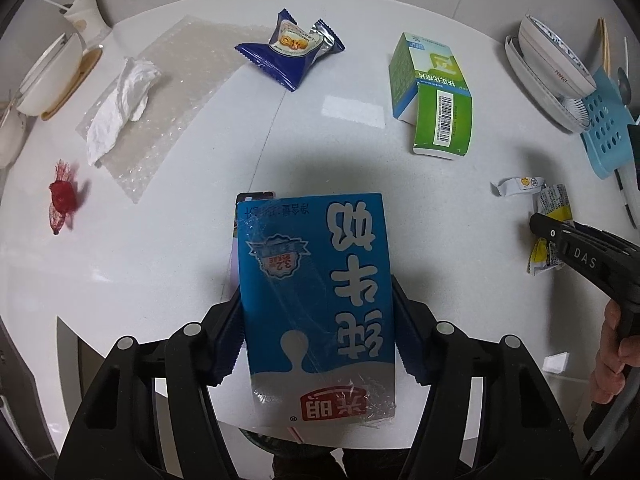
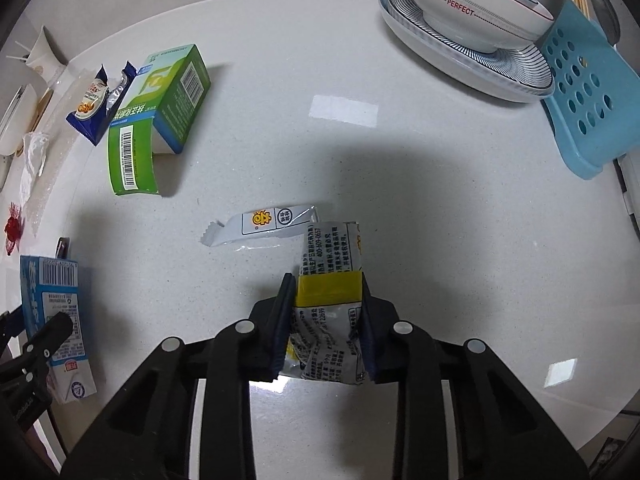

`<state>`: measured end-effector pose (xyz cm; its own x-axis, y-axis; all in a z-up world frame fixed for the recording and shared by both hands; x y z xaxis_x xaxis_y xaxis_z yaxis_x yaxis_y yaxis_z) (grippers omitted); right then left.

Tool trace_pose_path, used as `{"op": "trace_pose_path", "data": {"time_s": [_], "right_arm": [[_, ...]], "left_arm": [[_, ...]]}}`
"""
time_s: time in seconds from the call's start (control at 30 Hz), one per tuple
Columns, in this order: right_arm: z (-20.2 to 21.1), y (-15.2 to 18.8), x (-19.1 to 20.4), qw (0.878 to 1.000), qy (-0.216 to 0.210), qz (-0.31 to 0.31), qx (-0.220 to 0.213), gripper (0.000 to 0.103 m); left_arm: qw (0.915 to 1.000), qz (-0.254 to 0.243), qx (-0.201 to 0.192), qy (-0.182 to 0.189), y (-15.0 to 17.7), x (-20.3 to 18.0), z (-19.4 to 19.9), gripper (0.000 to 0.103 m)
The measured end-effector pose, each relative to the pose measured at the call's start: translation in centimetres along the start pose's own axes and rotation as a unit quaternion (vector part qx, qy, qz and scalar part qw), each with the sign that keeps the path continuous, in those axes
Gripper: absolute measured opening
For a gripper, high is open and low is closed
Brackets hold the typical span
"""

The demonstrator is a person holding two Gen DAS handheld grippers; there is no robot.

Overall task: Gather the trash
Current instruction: 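Carry the milk carton and the snack wrapper with both grippers over the wastebasket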

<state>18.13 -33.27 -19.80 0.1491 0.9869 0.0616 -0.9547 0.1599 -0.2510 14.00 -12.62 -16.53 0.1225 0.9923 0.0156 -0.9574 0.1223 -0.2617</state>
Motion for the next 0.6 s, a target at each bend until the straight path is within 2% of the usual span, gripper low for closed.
{"op": "trace_pose_path", "data": {"time_s": [0.13, 0.6], "right_arm": [[0.7, 0.3, 0.2, 1.000, -0.011, -0.005, 0.000, 0.027], [5.2, 3.3, 2.5, 0.999, -0.007, 0.014, -0.044, 0.026]], "left_arm": [[1.0000, 0.000, -0.006, 0.004, 0.5, 0.5, 1.0, 0.063], [0.9990, 0.001, -0.040, 0.020, 2.4, 2.4, 4.5, 0.063]]}}
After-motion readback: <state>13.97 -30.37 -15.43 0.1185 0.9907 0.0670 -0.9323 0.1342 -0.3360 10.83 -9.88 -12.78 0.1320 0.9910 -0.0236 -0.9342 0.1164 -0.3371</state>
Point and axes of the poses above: each gripper's, at about its wrist camera, not at the fingertips, and z roughly against the way its jaws point, x to its left, y to its underside, the point moved 3 cm from there along -z, roughly the way its jaws point, and after that the axes turned 5 degrees about -z, right-handed, at the moved point
